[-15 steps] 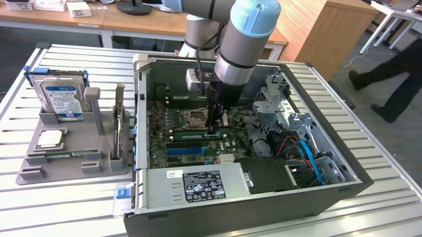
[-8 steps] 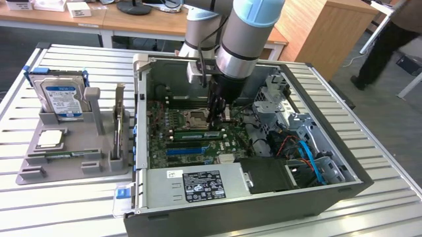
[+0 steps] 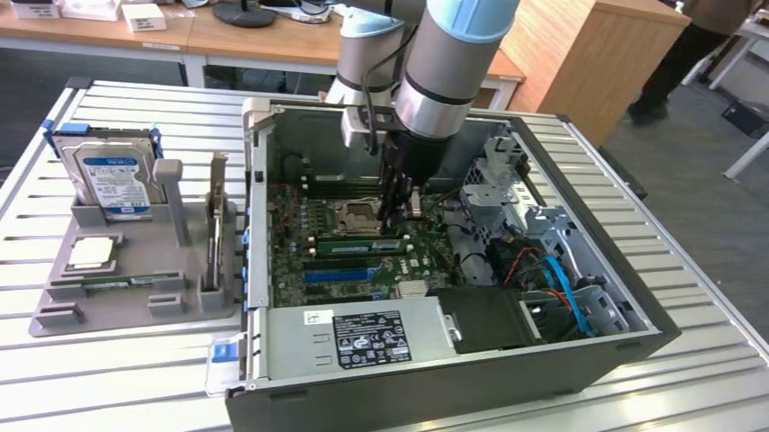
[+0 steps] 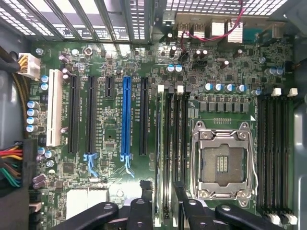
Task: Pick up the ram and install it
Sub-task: 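Insert the ram into the slot, then press down the ram until it locks into place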
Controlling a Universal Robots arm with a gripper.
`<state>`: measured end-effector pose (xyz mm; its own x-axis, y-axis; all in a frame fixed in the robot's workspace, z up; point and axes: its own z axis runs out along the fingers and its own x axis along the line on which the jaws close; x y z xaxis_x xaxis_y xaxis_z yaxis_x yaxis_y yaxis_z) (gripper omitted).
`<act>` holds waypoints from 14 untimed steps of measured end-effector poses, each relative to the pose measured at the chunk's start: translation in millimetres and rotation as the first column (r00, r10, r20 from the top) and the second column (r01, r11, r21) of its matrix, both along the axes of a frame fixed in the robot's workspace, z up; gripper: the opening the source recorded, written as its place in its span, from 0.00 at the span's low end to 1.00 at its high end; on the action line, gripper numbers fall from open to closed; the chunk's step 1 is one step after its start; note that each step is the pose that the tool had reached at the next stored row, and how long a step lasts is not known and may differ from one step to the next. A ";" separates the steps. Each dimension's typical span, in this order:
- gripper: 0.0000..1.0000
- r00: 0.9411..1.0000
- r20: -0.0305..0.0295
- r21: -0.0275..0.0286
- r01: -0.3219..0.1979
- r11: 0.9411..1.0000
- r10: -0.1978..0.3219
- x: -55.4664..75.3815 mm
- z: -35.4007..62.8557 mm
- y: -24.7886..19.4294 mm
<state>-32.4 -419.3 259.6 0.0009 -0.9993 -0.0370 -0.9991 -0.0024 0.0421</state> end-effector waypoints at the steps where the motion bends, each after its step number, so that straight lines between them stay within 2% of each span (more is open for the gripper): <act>1: 0.31 1.000 0.000 0.000 0.000 1.000 0.000 0.0 0.5 0.0; 14: 0.31 1.000 0.000 0.000 0.000 1.000 0.000 0.0 0.5 0.0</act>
<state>-32.4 -419.3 260.1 0.0008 -0.9993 -0.0371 -0.9991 -0.0024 0.0420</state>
